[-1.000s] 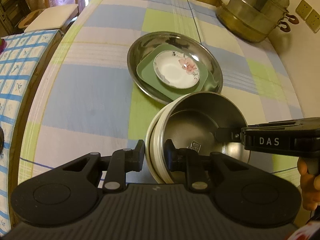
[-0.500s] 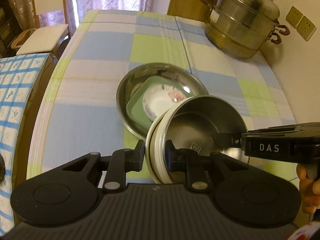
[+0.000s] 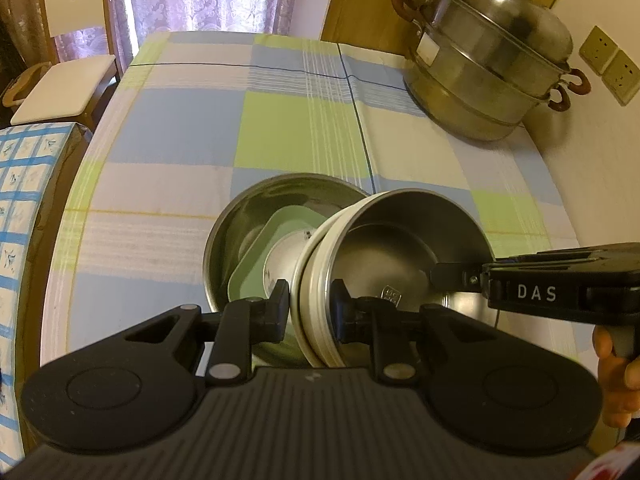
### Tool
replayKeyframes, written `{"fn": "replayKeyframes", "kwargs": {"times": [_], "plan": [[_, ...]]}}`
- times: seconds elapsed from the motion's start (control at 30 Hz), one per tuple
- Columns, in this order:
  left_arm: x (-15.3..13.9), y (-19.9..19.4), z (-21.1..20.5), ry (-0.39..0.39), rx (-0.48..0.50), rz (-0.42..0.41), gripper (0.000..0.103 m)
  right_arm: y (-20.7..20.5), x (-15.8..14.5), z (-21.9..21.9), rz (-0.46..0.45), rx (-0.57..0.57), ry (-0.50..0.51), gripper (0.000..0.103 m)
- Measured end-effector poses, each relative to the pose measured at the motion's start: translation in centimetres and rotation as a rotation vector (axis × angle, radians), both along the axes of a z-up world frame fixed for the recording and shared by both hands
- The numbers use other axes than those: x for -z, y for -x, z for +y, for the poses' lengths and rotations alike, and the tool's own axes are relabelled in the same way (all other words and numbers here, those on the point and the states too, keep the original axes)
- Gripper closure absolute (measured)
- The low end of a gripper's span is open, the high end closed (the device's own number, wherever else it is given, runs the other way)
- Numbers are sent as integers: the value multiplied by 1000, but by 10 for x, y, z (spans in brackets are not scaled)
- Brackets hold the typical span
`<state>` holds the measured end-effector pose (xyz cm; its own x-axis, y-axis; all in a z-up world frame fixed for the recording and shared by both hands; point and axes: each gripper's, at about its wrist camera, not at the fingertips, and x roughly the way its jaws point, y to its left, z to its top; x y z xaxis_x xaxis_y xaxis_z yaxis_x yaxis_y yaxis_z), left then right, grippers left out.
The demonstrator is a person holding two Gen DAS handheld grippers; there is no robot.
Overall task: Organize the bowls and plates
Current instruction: 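Carry the bowl stack over the green plate and lower it with both grippers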
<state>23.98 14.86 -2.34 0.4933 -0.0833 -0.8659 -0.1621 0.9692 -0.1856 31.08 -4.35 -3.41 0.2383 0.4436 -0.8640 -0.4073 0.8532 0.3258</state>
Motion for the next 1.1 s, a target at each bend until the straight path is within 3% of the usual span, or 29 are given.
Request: {"fn": "replayKeyframes", "kwargs": {"times": [0.53,1.1], "plan": [[33,-47,24,50,-26,117,84,-49,32,29,103,-24,82,87],[56,-57,36,77,-50,177,84,-59,50,41,165,-38,111,87]]}}
